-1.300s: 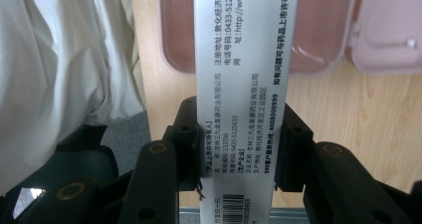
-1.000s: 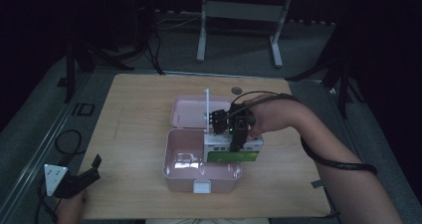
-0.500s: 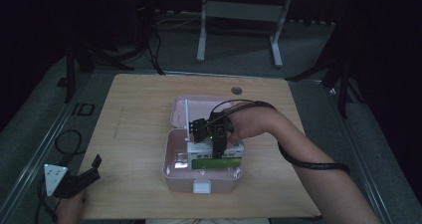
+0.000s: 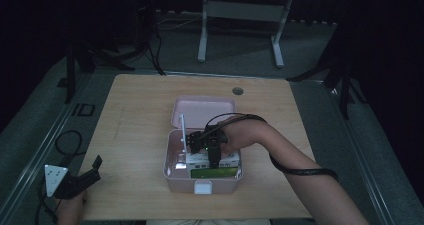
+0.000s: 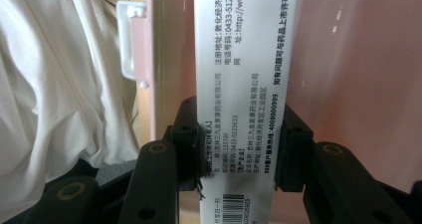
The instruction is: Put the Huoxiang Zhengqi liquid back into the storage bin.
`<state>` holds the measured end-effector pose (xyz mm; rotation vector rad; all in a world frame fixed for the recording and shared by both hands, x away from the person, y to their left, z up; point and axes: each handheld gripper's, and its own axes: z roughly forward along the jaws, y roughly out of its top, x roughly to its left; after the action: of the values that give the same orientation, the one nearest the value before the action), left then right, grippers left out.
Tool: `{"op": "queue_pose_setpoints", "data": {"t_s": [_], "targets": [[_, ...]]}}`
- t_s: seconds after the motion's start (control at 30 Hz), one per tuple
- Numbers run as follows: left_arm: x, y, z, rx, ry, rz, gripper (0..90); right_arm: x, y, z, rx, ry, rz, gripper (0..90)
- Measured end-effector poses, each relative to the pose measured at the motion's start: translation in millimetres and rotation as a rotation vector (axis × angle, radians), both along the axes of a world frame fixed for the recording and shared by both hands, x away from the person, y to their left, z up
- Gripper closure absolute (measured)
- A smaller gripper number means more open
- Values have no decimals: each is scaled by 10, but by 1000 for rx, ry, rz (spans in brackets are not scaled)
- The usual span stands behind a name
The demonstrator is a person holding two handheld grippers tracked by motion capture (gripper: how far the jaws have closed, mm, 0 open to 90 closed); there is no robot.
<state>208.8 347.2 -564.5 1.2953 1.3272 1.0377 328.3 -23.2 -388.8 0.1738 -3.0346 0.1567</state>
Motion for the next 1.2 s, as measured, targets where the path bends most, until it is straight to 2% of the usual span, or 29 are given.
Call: {"op": "queue_pose_setpoints", "data": {"t_s": [0.3, 0.47, 0.67, 0.77, 0.97, 1.1, 1.2], "targets": [[0, 0, -1, 1, -2, -2, 26, 27, -2, -281, 27, 11, -23, 618], [1, -1, -1, 1, 0, 0, 26, 38, -33, -407, 8, 14, -34, 618], [3, -3, -1, 2, -1, 0, 26, 53, -51, -533, 16, 32, -44, 618], [1, -2, -1, 3, -1, 0, 26, 53, -60, -598, 1, 37, -42, 618], [1, -4, -1, 5, -1, 2, 26, 49, -76, -691, -1, 37, -47, 616], [1, -5, -1, 5, -1, 0, 26, 72, -84, -690, 7, 48, -55, 607], [3, -3, -1, 2, -1, 0, 26, 79, -81, -656, 18, 52, -51, 547]]}}
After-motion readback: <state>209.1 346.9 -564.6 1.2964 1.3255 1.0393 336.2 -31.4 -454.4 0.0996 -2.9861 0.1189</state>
